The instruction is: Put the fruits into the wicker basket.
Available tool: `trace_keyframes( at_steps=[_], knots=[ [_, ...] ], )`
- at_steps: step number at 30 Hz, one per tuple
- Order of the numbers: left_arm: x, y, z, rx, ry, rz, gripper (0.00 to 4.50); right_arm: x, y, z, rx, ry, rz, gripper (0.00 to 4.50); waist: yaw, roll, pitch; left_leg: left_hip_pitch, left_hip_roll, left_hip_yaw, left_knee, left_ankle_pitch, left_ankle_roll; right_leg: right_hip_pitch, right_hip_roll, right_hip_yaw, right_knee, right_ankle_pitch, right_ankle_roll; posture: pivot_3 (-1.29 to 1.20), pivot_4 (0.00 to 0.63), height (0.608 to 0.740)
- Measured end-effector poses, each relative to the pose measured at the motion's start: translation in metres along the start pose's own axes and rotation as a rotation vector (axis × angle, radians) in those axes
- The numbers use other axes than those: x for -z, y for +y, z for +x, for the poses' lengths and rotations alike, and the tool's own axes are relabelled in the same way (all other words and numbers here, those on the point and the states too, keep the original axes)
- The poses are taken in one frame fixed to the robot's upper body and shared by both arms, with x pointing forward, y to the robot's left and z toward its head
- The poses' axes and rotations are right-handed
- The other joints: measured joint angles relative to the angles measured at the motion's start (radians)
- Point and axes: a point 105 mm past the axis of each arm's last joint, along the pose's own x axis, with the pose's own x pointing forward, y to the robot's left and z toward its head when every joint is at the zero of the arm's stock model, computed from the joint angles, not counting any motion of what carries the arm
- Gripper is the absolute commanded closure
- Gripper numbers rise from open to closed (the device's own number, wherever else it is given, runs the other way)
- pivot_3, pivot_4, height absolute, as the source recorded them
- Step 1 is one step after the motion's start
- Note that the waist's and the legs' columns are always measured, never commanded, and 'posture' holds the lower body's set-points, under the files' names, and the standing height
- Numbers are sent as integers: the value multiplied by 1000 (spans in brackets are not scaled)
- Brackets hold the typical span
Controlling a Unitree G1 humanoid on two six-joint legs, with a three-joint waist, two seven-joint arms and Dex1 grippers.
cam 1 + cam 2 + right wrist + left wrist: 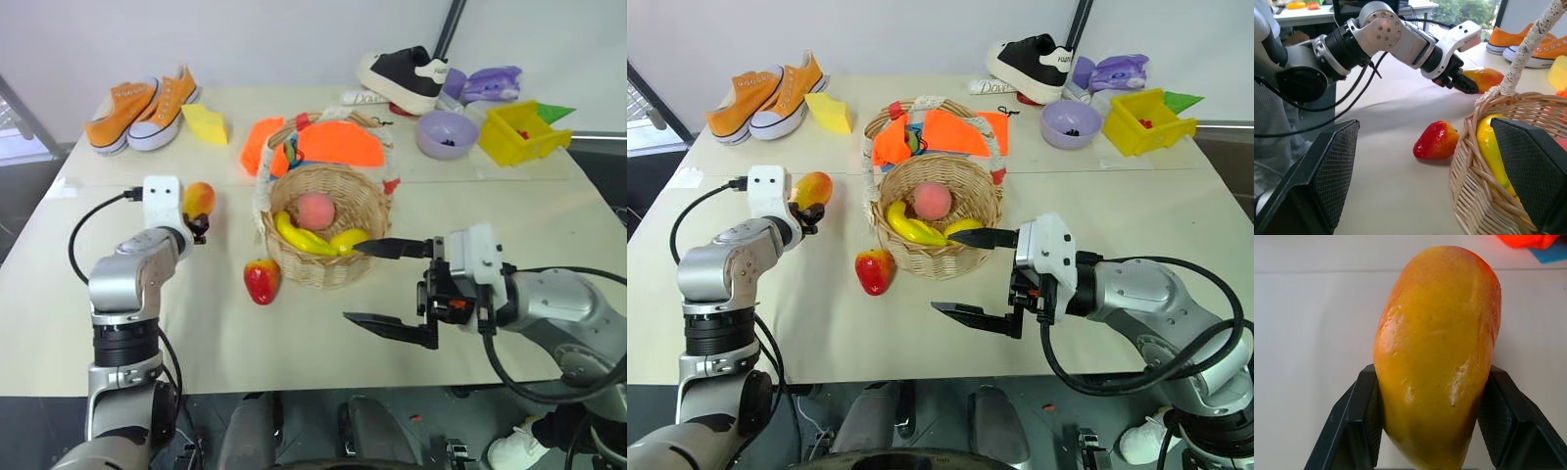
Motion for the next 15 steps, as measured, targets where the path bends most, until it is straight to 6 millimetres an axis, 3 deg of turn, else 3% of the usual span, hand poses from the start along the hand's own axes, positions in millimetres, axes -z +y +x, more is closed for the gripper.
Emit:
trace_keyframes(
  at_steps=[2, 4, 6, 8, 11, 15],
  knots=[
    [-6, 4, -3, 0, -75, -4, 2374, 1, 0, 0, 0, 3, 0, 0, 0, 0, 0, 0, 0, 0, 0, 0, 0, 0, 0, 0, 0, 0, 0, 0, 150, 733],
    [-27, 8, -15, 56, -232, -44, 2374, 2, 1, -1, 0, 5, -1, 0, -1, -1, 0, -1, 1, 0, 0, 0, 0, -1, 0, 0, 0, 0, 0, 0, 150, 733],
    [-63, 12, -48, 165, -478, -43, 2374, 3, 1, -1, -4, 8, -4, 0, -2, -1, 0, -1, 1, 0, -1, 0, -1, -1, 0, 0, -1, 0, -1, 0, 150, 733],
    [-80, 17, -87, 278, -640, 34, 2374, 4, 1, -2, -5, 13, -1, 0, -8, 0, 0, -1, 1, 1, -2, 0, -1, -1, -1, 0, -2, 0, -1, 0, 150, 733],
    [-72, 15, -122, 461, -674, 119, 2374, 8, -3, -4, 0, 23, 2, 0, -4, 1, -1, 0, 1, 1, -2, 0, -1, 0, -1, 0, -2, -1, -3, 0, 150, 733],
    [-55, -13, -148, 742, -577, 213, 2374, 9, -7, -6, -9, 25, 1, 0, 1, 1, -1, 0, 0, 0, -1, -2, -3, 2, -4, -2, -4, -4, -10, 0, 150, 733]
  ],
)
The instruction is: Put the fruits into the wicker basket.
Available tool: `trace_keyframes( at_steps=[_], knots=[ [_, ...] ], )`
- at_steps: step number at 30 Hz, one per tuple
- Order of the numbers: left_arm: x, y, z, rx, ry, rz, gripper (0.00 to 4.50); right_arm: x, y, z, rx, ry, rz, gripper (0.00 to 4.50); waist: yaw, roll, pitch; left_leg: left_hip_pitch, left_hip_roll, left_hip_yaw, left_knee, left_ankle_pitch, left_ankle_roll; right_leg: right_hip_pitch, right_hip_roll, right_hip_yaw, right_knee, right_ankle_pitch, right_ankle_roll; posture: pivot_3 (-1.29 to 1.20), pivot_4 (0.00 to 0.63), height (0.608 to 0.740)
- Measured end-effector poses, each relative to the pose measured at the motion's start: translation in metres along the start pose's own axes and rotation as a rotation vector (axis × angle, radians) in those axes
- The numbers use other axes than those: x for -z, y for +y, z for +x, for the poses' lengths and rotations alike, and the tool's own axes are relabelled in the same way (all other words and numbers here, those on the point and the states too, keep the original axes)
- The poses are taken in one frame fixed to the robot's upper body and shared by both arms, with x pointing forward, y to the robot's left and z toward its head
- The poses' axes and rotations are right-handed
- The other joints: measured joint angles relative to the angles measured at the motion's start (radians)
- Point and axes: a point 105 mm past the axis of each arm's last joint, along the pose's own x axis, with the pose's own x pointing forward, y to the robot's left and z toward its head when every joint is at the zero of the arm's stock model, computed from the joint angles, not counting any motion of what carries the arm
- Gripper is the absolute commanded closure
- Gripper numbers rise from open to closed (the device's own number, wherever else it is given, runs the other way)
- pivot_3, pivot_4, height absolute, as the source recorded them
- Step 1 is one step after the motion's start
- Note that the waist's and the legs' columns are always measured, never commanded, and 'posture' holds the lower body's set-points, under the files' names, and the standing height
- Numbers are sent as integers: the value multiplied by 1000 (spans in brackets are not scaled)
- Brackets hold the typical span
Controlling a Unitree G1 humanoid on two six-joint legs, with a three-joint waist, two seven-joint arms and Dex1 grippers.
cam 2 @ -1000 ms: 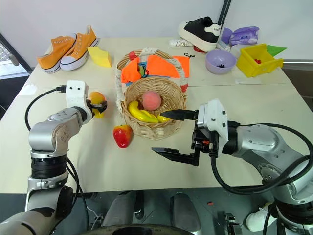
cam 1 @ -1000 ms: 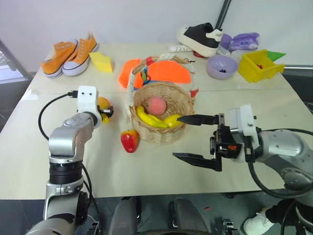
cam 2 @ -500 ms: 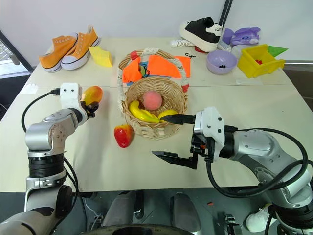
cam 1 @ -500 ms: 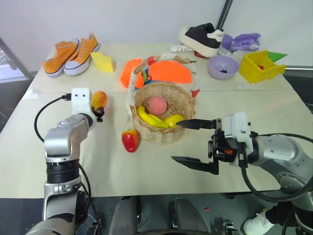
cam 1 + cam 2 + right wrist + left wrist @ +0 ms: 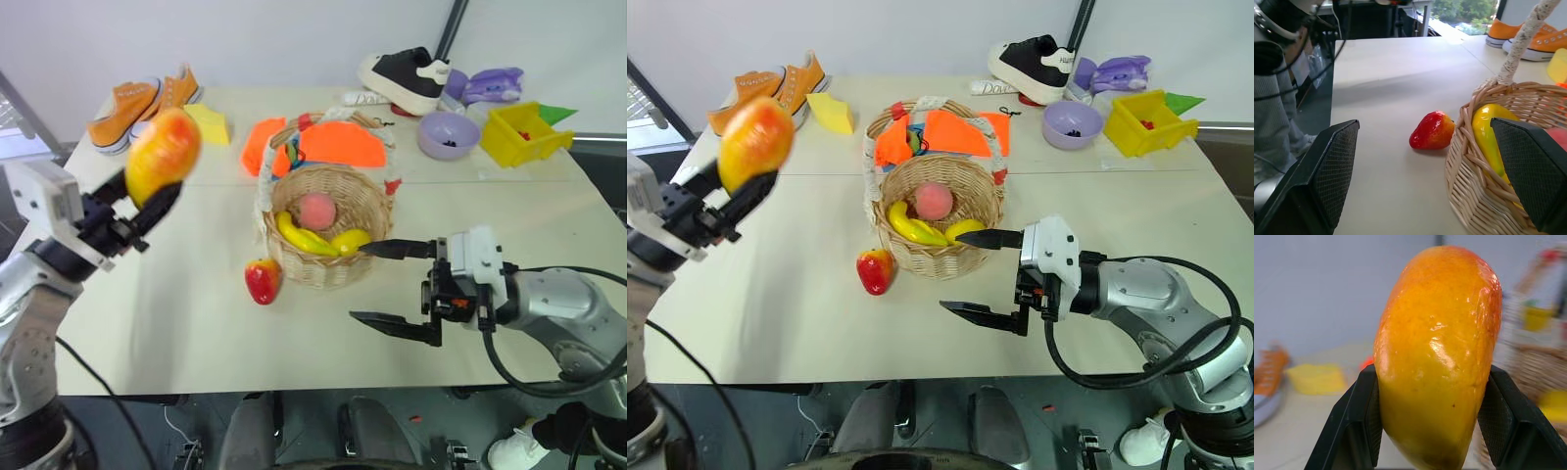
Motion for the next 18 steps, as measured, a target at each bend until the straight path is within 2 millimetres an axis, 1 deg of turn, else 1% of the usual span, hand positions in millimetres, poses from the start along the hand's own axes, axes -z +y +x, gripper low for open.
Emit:
trace_keyframes(
  at_steps=[2, 4, 6, 9, 12, 14, 15, 17, 18],
  knots=[
    [-1, -24, 7, 144, 42, 0, 2374, 0, -3, 0, -1, 2, -4, 0, 0, 0, 0, 0, 0, 0, 0, 0, 0, 1, 0, 0, -2, 0, -1, 0, 150, 733],
    [1, -45, 20, 258, 90, 8, 2374, 0, -5, 1, -5, 2, -9, 0, 1, 0, 0, 0, 0, 0, 0, 0, 0, 1, 0, 0, -2, 1, -1, 0, 150, 733],
    [4, -60, 38, 324, 131, 19, 2374, -1, -6, 2, -9, 3, -18, 0, 0, 0, 0, 0, 0, 0, -1, 1, 3, 1, 0, -1, -2, 1, -1, 0, 150, 733],
    [14, -72, 77, 333, 194, 70, 2374, -3, -9, 4, -6, -3, -30, 0, 4, 0, 0, -1, 0, 0, 0, 2, 3, 1, 2, -1, -2, 1, 0, 0, 150, 733],
    [26, -85, 116, 316, 242, 115, 2374, -5, -10, 7, 3, -17, -36, 0, 1, 0, 0, -3, -1, 0, 1, 1, 5, 0, 3, -1, -2, 4, 6, 0, 150, 733],
    [31, -86, 129, 289, 262, 117, 2374, -5, -10, 7, 13, -19, -33, 0, -4, 0, 0, -5, 0, 0, 1, 1, 5, -3, 5, 0, -1, 5, 8, 0, 150, 733],
    [35, -82, 135, 261, 276, 107, 2374, -4, -11, 7, 21, -19, -31, 0, -4, 0, 0, -5, 0, 0, 1, 2, 5, -5, 5, 0, 0, 4, 9, 0, 150, 733],
    [44, -75, 138, 226, 312, 87, 1313, -4, -10, 7, 29, -17, -30, 0, -5, 0, 1, -5, 1, -1, 0, 2, 4, -6, 6, 0, 3, 3, 10, 0, 150, 733],
    [47, -74, 138, 223, 322, 79, 897, -3, -9, 7, 33, -15, -27, 0, -3, 0, 1, -5, 1, -1, 0, 2, 4, -6, 6, 0, 3, 2, 10, 0, 150, 733]
  ],
)
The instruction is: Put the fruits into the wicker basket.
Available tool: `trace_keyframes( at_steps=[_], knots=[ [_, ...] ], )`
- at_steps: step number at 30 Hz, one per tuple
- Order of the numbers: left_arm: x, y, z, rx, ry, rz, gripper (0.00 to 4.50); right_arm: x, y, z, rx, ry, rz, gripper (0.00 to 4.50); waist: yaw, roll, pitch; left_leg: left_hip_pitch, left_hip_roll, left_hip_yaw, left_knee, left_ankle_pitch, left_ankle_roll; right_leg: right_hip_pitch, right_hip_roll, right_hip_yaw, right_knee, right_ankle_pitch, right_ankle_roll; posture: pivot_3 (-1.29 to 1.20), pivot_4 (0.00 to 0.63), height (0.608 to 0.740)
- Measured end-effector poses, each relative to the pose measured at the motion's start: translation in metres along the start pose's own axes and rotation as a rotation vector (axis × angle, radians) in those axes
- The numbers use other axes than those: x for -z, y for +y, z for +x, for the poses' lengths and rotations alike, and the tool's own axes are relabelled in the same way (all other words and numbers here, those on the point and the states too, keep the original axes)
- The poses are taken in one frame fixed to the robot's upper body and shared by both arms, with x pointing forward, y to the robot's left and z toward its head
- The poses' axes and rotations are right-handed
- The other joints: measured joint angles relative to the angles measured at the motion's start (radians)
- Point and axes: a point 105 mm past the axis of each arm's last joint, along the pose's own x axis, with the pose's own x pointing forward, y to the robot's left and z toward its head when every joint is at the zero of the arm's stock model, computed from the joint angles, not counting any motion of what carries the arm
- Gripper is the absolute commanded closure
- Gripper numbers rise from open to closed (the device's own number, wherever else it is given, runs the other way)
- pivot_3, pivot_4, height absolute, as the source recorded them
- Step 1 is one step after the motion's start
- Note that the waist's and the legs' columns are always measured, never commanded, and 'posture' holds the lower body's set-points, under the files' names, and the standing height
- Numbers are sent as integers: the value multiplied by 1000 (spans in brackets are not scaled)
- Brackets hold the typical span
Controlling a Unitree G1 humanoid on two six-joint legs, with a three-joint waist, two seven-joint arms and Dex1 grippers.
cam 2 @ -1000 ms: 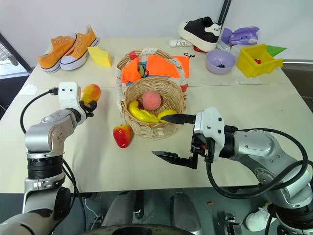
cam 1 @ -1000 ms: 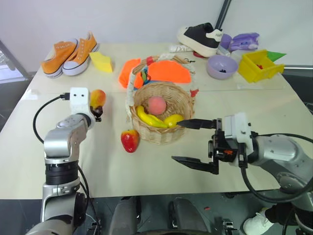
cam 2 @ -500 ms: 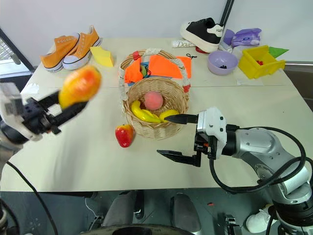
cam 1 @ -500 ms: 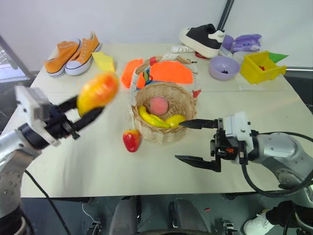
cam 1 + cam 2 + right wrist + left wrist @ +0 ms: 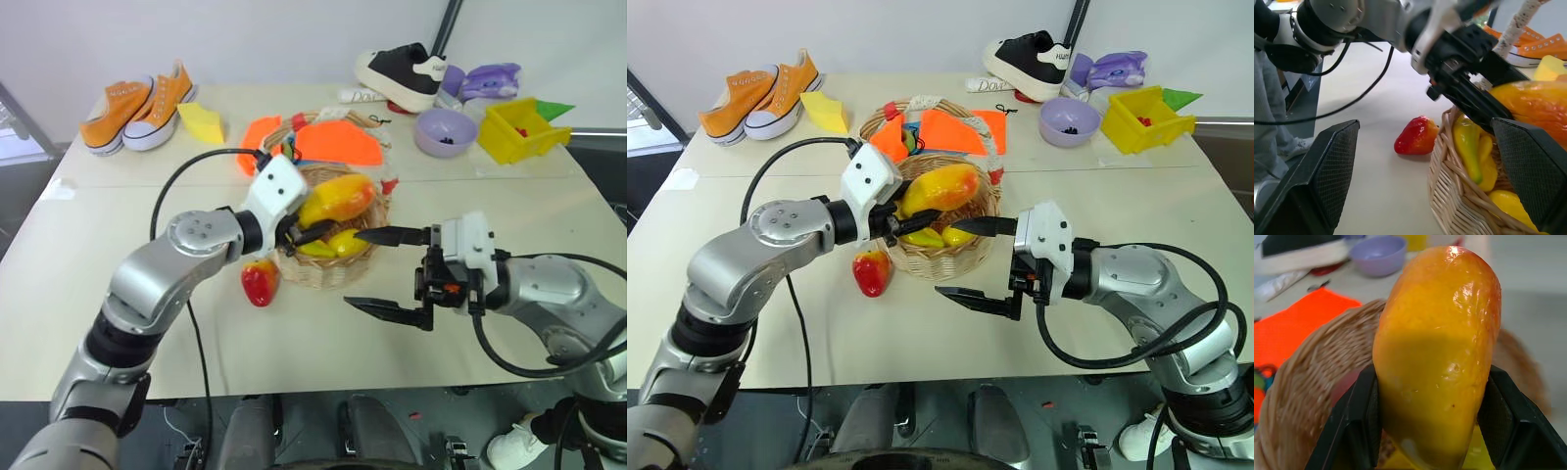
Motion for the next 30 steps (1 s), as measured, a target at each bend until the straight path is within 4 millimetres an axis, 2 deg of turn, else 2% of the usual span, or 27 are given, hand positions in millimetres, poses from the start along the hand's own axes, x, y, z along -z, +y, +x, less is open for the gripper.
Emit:
trace_keyframes(
  at_steps=[2, 5, 7, 12, 14, 17, 19, 22, 23, 28, 30],
  knots=[
    [1, -1, 0, 14, 3, -2, 14, 0, 1, 0, 7, 3, 3, 0, 2, 0, 0, 0, 0, 0, 1, 0, 0, 0, -1, 0, 0, 0, 0, 0, 150, 733],
    [0, -5, -5, 54, -13, -5, 14, 0, 2, 0, 12, 4, 1, 0, 1, 0, 0, 0, -1, 0, 2, 0, 0, 1, -2, 0, 0, 0, 0, 0, 150, 733],
    [1, -6, -18, 91, -38, -28, 14, 0, 2, -1, 17, 7, 5, 0, -2, 0, 0, 0, -1, 1, 2, 0, 0, 1, -2, 0, 1, 0, 0, 0, 150, 733],
    [-12, 12, -66, 68, -162, -108, 14, 1, 2, -2, 20, 11, 9, 0, 1, 0, 0, 1, 0, -1, 2, 1, -1, 2, -2, -2, 2, 0, 0, 0, 150, 733],
    [-11, 18, -85, 48, -169, -127, 14, 1, 2, -2, 14, 10, 8, 0, 1, 0, 0, 1, -1, -1, 2, 1, -1, 2, -3, -2, 2, 0, 0, 0, 150, 733],
    [10, 22, -106, -12, -89, -167, 14, 1, 0, -1, 2, 9, 8, 0, -1, 0, 0, 2, -1, -1, 2, 1, -1, 3, -3, -2, 2, 0, 0, 0, 150, 733],
    [37, 23, -116, -85, 36, -183, 14, 1, -1, -1, -10, 8, 11, 0, -1, 0, 0, 3, -1, -1, 2, 0, -1, 3, -3, -1, 2, 0, 0, 0, 150, 733],
    [54, 21, -121, -177, 114, -176, 14, -1, -3, 2, -37, -1, 5, 0, 3, 0, 0, 3, -1, -2, 2, 0, -1, 4, -4, -2, 1, 0, -1, 0, 150, 733],
    [64, 14, -119, -221, 154, -182, 14, -3, -3, 5, -65, -10, 3, 0, 3, 0, 0, 3, -1, -2, 2, 0, -1, 4, -5, -1, 0, 0, -1, 0, 150, 733],
    [73, -12, -103, -287, 177, -238, 14, -4, -1, 14, -139, -27, 13, 0, 3, -1, 0, 2, -1, -2, 2, 0, -1, 4, -5, -2, 0, 0, -1, 0, 150, 733],
    [79, -15, -101, -323, 213, -258, 14, -4, -2, 15, -152, -31, 18, 0, 2, 0, 0, 2, -1, -2, 1, 0, -1, 4, -5, -2, 1, 0, -1, 0, 150, 733]
  ],
)
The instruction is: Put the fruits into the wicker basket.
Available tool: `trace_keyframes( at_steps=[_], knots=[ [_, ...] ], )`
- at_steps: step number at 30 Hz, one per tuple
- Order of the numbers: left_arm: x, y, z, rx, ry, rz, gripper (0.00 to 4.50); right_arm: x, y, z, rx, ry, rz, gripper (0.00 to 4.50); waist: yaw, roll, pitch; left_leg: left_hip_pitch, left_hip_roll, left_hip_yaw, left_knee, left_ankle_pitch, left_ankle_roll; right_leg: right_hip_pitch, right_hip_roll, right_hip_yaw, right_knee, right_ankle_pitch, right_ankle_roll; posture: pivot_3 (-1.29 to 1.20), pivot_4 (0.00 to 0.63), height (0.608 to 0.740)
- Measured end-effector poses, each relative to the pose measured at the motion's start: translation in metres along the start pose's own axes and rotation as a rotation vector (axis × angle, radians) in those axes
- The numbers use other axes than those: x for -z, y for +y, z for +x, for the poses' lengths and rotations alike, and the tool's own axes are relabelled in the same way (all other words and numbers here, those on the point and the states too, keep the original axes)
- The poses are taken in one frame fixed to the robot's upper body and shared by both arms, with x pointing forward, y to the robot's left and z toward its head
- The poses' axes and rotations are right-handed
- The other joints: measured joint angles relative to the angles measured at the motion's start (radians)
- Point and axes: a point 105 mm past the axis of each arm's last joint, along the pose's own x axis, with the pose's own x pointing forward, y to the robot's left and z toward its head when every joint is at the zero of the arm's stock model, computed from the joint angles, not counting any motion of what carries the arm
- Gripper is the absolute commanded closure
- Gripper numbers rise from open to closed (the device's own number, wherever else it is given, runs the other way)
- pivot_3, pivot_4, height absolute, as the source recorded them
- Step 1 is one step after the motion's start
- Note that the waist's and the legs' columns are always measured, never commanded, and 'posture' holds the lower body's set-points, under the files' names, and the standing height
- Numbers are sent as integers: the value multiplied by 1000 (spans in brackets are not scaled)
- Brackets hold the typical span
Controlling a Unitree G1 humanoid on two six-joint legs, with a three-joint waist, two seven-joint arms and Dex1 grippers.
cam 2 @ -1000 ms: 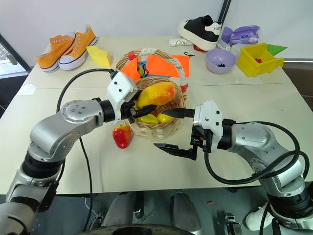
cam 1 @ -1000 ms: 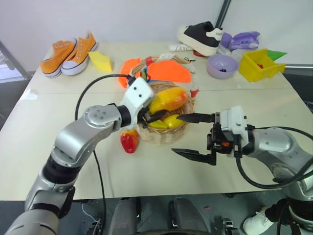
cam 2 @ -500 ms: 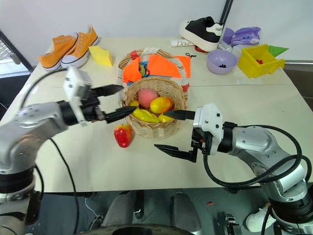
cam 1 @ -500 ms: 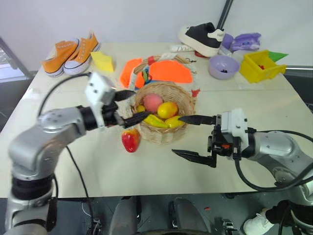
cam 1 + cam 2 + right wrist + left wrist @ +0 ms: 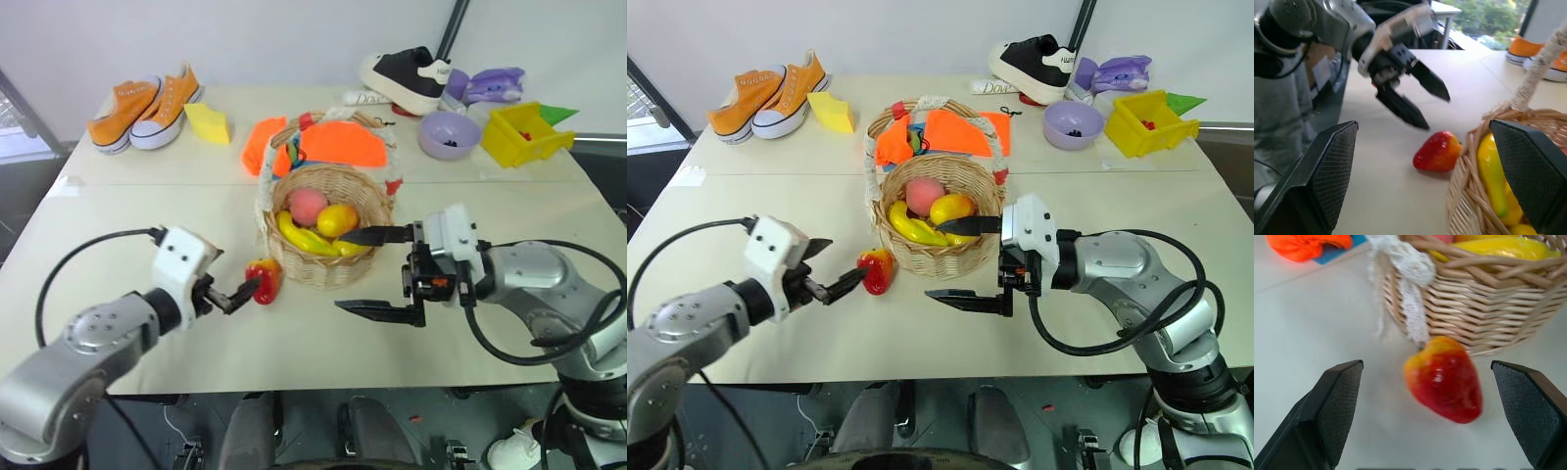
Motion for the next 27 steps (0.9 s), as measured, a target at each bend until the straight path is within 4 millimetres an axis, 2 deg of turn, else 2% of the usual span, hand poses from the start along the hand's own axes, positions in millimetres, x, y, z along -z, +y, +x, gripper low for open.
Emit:
trace_keyframes(
  at_steps=[4, 13, 19, 22, 23, 25, 27],
  knots=[
    [12, -4, 9, -58, 59, -44, 14, 1, 1, 2, -20, -3, 6, 0, 0, 0, 0, 0, 0, 0, 0, 0, 0, 0, 0, 0, 0, 0, 0, 0, 150, 733],
    [12, -19, 31, -37, 74, -79, 14, 0, 2, 3, -24, -9, 6, 0, -1, 0, 0, 0, 0, 0, 1, 0, 0, 0, 0, 0, 0, 0, 0, 0, 150, 733],
    [19, -12, 39, -64, 121, -104, 14, 1, 3, 3, -3, -9, 8, 0, 0, 0, 0, 0, 0, 0, 1, 0, 0, 0, 1, 0, 0, 0, 0, 0, 150, 733],
    [21, -10, 41, -73, 125, -111, 783, 1, 4, 3, 3, -8, 6, 0, 0, 0, 0, 0, 0, 0, 1, 0, 0, 0, 0, 0, 0, 0, 0, 0, 150, 733],
    [21, -9, 41, -76, 127, -111, 1320, 1, 4, 3, 6, -8, 6, 0, 0, 0, 0, 0, 0, 0, 0, 0, 0, 0, 0, 0, 0, 0, 0, 0, 150, 733],
    [21, -7, 41, -81, 127, -108, 2017, 1, 5, 3, 13, -5, 11, 0, 0, 0, 0, 0, 0, 0, 0, 0, 0, 0, 0, 0, 0, 0, 0, 0, 150, 733],
    [21, -5, 41, -87, 130, -98, 2141, 2, 4, 3, 20, -3, 13, 0, -1, 0, 0, 0, 0, 0, 0, 0, 0, 0, 0, 0, 0, 0, 0, 0, 150, 733]
  ],
)
